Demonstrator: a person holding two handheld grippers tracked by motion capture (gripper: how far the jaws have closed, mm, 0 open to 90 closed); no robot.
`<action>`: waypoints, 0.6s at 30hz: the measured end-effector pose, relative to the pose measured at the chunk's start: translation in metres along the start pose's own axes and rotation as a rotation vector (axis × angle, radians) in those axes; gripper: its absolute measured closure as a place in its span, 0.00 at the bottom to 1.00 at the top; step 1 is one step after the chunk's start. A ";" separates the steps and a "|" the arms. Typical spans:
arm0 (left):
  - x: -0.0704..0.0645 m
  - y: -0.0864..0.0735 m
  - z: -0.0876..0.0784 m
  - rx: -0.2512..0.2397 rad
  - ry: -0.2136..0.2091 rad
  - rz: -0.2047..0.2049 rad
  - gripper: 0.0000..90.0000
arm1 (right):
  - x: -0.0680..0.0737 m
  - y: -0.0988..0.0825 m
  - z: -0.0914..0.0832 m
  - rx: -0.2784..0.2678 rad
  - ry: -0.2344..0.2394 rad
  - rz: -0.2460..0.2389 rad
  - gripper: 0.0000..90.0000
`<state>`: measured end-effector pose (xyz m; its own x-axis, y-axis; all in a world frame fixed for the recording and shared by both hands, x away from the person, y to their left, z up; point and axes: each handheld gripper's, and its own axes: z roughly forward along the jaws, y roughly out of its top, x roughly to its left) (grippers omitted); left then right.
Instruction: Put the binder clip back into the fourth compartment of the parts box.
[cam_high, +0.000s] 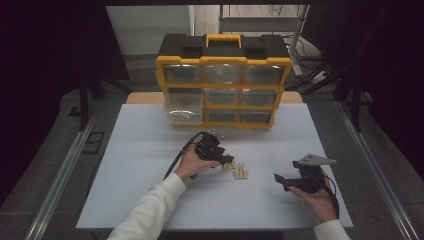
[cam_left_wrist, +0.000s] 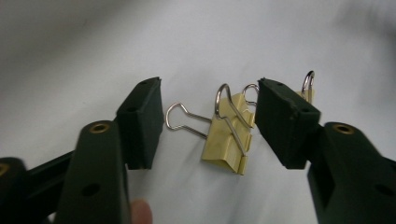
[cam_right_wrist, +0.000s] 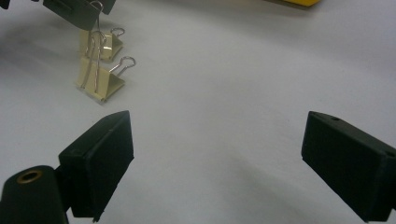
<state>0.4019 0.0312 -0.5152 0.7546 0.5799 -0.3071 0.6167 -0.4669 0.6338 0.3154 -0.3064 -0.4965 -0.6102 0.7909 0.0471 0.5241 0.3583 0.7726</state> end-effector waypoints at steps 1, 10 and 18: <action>0.000 0.000 0.001 0.001 -0.003 -0.001 0.50 | 0.000 0.000 0.000 0.000 0.000 0.000 0.11; -0.002 0.000 0.003 0.013 -0.065 -0.007 0.82 | 0.000 0.000 0.000 0.001 -0.002 0.000 0.11; -0.006 0.001 -0.003 0.016 -0.129 0.007 0.97 | 0.000 0.000 0.000 0.002 -0.004 -0.001 0.11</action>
<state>0.3975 0.0288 -0.5106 0.7812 0.4860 -0.3919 0.6136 -0.4817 0.6257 0.3154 -0.3063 -0.4966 -0.6085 0.7924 0.0433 0.5241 0.3603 0.7717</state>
